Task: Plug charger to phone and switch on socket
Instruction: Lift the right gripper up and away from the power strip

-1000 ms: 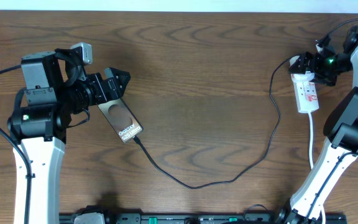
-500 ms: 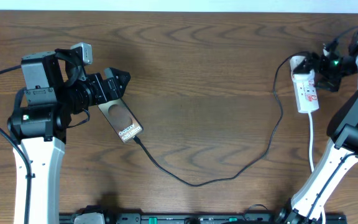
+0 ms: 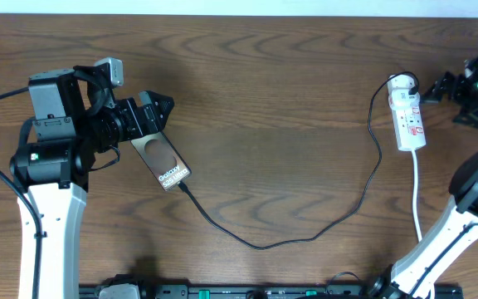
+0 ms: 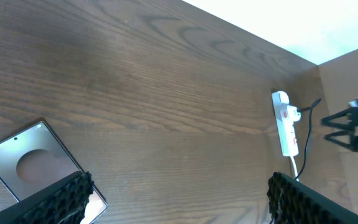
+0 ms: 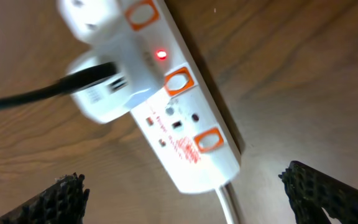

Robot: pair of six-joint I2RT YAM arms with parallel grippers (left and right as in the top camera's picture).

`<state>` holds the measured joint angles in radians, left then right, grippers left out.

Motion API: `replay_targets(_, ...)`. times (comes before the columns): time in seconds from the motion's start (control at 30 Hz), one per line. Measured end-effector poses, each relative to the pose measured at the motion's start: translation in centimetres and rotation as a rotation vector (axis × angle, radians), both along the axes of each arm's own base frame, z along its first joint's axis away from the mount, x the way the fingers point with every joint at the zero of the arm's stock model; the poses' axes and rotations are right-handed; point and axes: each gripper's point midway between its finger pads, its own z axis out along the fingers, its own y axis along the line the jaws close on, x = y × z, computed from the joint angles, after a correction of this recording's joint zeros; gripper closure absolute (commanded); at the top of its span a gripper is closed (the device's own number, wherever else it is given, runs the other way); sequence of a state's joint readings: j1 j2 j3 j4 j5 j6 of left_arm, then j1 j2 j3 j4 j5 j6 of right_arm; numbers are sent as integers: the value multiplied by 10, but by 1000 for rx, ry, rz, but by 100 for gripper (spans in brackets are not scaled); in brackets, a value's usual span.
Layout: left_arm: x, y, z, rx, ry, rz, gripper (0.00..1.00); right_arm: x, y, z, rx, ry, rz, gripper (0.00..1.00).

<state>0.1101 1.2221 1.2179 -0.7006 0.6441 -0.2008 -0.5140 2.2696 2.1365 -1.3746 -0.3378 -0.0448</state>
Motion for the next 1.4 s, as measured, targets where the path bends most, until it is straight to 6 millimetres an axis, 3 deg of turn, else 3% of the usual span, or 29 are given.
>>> replay_targets(0.27,0,0,0,0,0,0,8,-15,7,87,-94,-142,-1,1)
replay_targets(0.33,0,0,0,0,0,0,8,-29,15,134,-145,-228,0,1)
replay_targets(0.4,0,0,0,0,0,0,8,-38,22,159,-173,-275,3,1)
replay_targets(0.5,0,0,0,0,0,0,8,-56,40,192,-201,-331,23,1)
replay_targets(0.7,0,0,0,0,0,0,8,-82,82,239,-239,-438,92,1)
replay_targets(0.8,0,0,0,0,0,0,8,-88,100,252,-247,-478,132,1)
replay_targets(0.93,0,0,0,0,0,0,8,-92,111,253,-237,-475,159,1)
replay_targets(1.4,0,0,0,0,0,0,8,-93,113,248,-224,-450,164,1)
